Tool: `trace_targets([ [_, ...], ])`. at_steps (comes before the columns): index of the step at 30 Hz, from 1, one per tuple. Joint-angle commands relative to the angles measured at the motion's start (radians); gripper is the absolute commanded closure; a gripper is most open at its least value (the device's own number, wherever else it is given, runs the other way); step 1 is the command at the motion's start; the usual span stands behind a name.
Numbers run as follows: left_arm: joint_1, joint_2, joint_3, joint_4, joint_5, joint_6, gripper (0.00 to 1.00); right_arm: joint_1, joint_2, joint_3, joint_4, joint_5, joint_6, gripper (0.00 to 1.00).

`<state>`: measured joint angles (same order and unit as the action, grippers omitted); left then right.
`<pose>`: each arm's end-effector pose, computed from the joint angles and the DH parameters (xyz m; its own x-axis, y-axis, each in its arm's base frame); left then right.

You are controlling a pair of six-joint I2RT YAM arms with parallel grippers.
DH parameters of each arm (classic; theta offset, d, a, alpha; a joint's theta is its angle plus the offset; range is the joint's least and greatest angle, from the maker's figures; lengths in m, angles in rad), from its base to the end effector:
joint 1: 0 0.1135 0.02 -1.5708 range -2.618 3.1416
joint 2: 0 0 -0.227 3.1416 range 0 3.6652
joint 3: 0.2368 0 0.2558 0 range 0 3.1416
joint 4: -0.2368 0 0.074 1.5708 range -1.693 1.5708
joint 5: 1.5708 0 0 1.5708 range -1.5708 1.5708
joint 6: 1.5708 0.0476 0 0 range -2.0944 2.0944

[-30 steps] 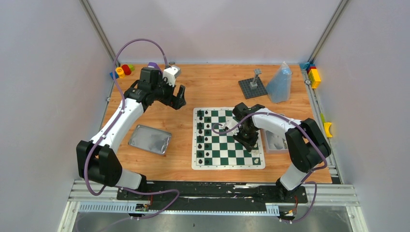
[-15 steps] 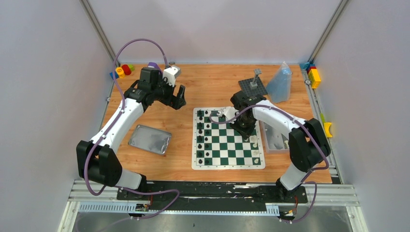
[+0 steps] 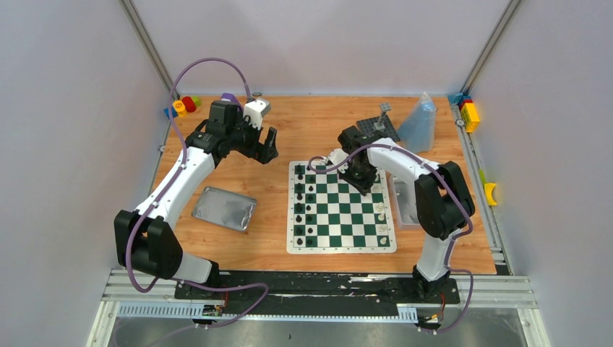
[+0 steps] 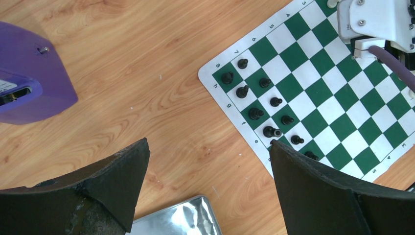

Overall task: Set up the chess pieces on the board
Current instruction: Pick up the chess piece from the chessboard, then place the chess piece on the chessboard.

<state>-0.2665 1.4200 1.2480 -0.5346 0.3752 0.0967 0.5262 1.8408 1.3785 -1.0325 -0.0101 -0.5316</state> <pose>0.3148 -0.1040 0.2777 -0.5738 0.2498 -0.7800 0.5720 0.8038 -0.1634 0.2930 0.1707 0.1538 -0.4883 -0.8698 -0.0705 -0.8706 0.4912 -0.0298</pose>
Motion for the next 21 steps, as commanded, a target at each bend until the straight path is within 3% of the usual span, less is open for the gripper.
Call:
trace_targets([
  [1, 0.008, -0.016, 0.003, 0.018, -0.002, 0.017, 0.0, -0.009, 0.027, 0.035, 0.024, 0.054, -0.018, 1.0],
  [21, 0.008, -0.007, 0.001, 0.018, -0.002, 0.017, 0.0, -0.021, 0.073, -0.012, 0.073, 0.029, -0.025, 0.99],
])
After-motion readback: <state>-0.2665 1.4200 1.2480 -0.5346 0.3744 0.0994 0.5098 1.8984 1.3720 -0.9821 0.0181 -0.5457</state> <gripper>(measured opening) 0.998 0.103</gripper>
